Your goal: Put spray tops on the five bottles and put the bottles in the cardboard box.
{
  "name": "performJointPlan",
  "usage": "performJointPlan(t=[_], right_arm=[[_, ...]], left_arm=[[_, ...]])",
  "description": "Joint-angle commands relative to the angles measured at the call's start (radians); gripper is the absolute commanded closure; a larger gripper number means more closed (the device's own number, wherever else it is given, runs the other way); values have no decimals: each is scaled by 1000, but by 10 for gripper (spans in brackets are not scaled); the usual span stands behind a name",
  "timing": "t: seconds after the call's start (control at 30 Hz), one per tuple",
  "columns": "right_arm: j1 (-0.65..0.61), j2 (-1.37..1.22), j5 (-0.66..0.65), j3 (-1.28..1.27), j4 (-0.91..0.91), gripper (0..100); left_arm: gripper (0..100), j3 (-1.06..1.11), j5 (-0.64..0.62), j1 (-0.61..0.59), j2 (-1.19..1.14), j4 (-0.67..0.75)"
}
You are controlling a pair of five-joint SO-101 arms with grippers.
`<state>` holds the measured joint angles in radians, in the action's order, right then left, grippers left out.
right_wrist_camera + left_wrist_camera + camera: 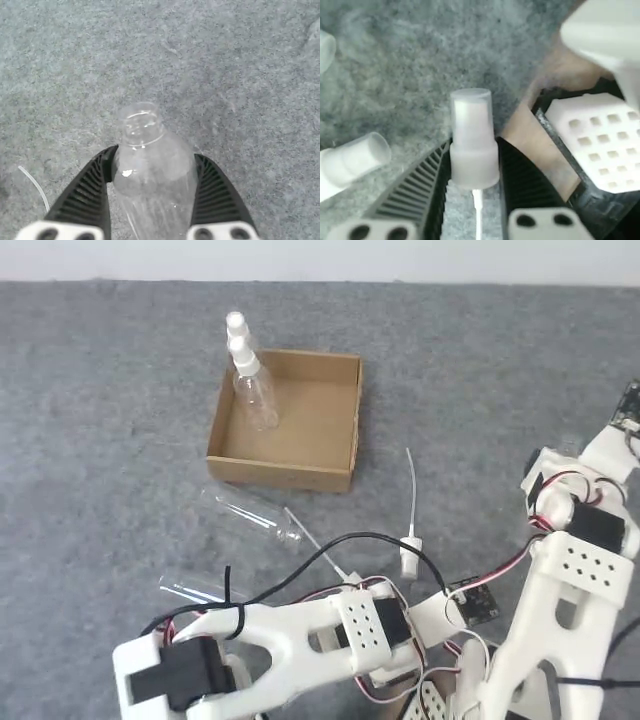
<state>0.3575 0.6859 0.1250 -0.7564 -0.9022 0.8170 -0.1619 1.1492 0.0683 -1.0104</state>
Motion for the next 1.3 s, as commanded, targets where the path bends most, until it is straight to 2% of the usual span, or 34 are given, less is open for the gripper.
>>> performJointPlan(t=[0.0,0.2,0.6,0.83,1.0,1.27], right_arm=[[13,42,-23,6,22,990],[13,42,-23,6,22,990],[10,42,-25,6,22,990],[10,42,-25,6,19,990],[10,42,-25,6,18,990],[10,42,-26,6,18,990]], left_arm=[[936,-65,12,-8,3,-49],[964,-99,40,-21,3,-98],[933,-87,54,-284,103,-126],[733,-68,48,-292,103,-149],[730,-74,51,-293,103,-140],[799,-67,54,-287,101,-104]])
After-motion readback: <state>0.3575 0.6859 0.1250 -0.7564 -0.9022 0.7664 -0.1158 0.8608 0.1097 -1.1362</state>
